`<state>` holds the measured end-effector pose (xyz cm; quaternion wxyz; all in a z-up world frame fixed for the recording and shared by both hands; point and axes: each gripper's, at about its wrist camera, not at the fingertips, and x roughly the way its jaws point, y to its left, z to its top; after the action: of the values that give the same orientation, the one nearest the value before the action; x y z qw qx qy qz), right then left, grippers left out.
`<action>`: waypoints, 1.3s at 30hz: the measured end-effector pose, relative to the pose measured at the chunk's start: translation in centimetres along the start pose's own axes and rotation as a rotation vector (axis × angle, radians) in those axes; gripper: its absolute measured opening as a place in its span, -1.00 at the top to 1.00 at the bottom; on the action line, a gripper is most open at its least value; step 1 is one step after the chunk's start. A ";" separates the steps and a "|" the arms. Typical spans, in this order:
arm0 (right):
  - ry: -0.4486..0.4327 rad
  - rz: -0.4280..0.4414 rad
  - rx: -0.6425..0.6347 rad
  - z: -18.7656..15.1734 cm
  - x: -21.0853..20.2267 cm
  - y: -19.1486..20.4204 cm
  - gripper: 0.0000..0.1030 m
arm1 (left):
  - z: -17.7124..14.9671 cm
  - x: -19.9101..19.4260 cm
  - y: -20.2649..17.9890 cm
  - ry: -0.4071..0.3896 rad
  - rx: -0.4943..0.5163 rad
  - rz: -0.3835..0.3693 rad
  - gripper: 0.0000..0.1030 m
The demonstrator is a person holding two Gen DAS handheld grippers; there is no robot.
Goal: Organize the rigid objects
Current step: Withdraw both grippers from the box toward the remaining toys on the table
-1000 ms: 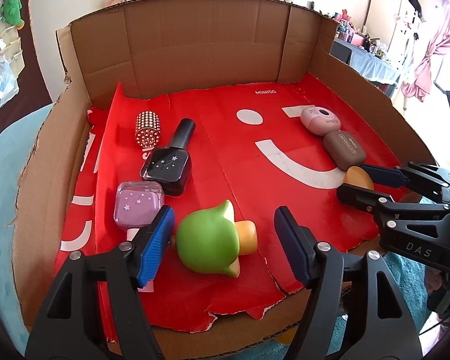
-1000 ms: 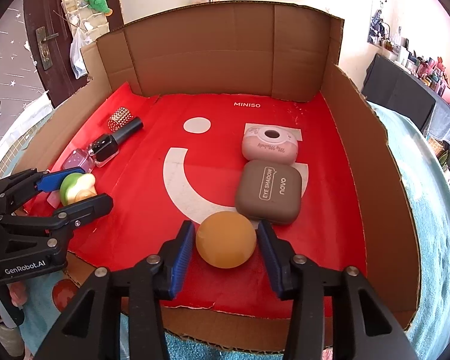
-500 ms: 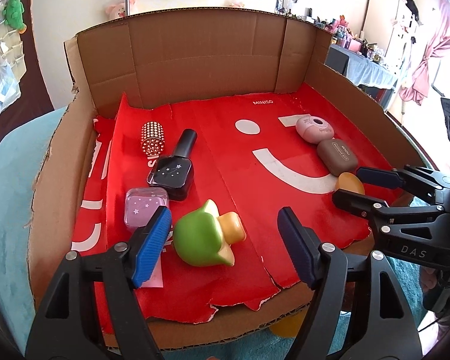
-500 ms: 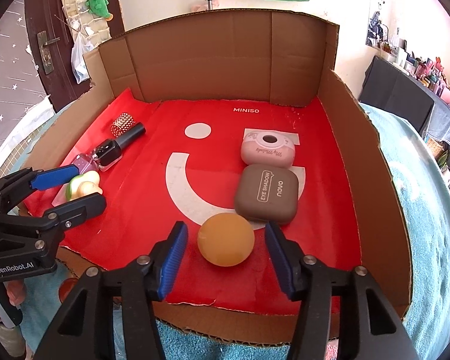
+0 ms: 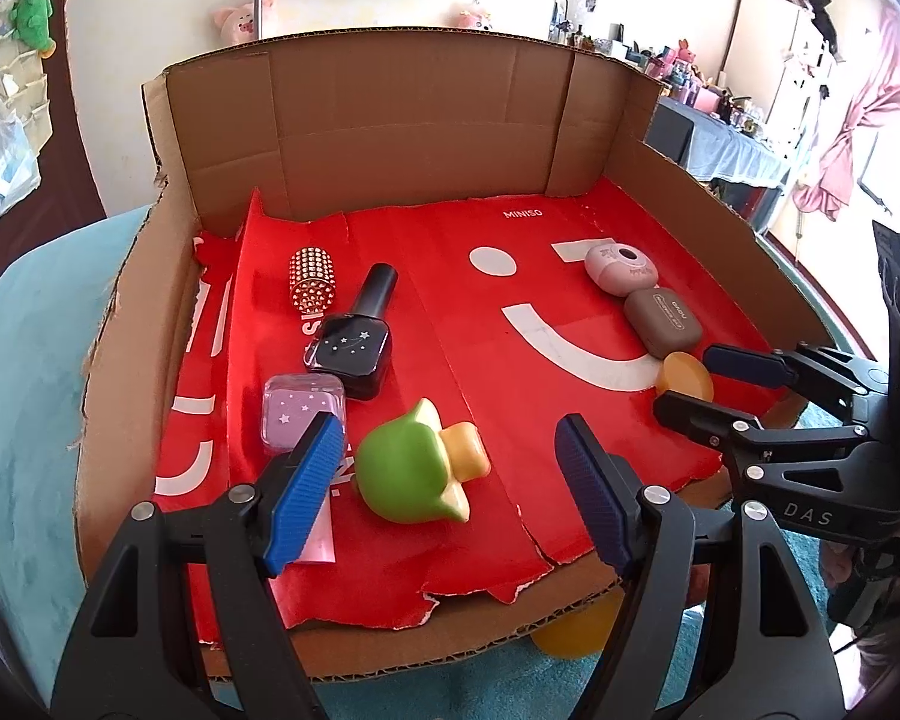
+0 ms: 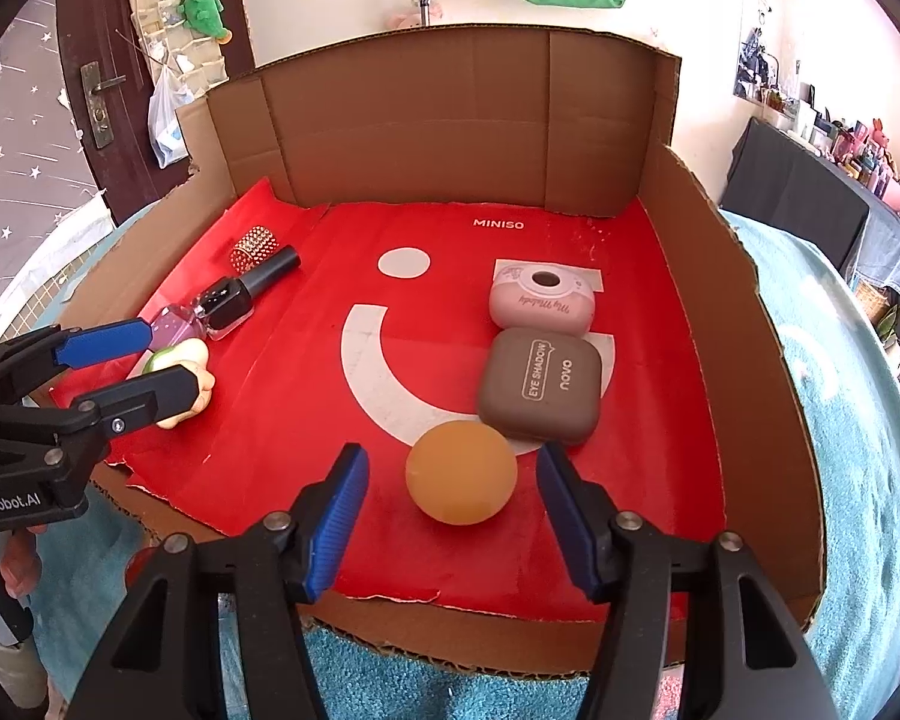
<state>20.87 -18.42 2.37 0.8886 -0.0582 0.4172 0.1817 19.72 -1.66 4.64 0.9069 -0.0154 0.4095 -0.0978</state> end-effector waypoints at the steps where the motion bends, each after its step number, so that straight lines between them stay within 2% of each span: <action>1: -0.002 0.002 0.002 0.0 -0.1 0.0 -0.21 | -0.1 -0.2 -0.1 -0.002 0.003 -0.002 -0.41; 5: -0.015 0.009 0.006 -0.1 -0.6 -0.2 -0.26 | -0.4 -0.9 -0.6 -0.015 0.008 -0.012 -0.41; 9: -0.039 0.011 -0.006 -0.3 -1.6 0.0 -0.36 | -0.7 -1.6 -0.7 -0.032 0.005 -0.009 -0.57; 16: -0.075 0.025 -0.020 -0.9 -3.4 0.3 -0.45 | -1.3 -2.8 -0.8 -0.050 0.005 -0.018 -0.57; 20: -0.112 0.022 -0.024 -1.2 -4.5 0.4 -0.71 | -1.6 -3.7 -0.9 -0.063 0.004 -0.018 -0.58; 23: -0.134 0.014 -0.019 -1.5 -5.1 0.2 -0.80 | -2.1 -4.2 -0.8 -0.067 -0.009 -0.022 -0.71; 31: -0.182 0.008 -0.012 -2.4 -7.0 0.1 -0.99 | -3.4 -5.7 -1.2 -0.103 0.003 0.040 -0.77; 39: -0.240 -0.011 -0.043 -3.8 -9.0 0.9 -1.00 | -5.3 -6.7 -1.6 -0.120 -0.007 0.084 -0.78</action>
<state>12.54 -21.03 6.87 0.9316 -0.0574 0.3034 0.1917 11.17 -1.65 6.30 0.9331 -0.0074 0.3550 -0.0571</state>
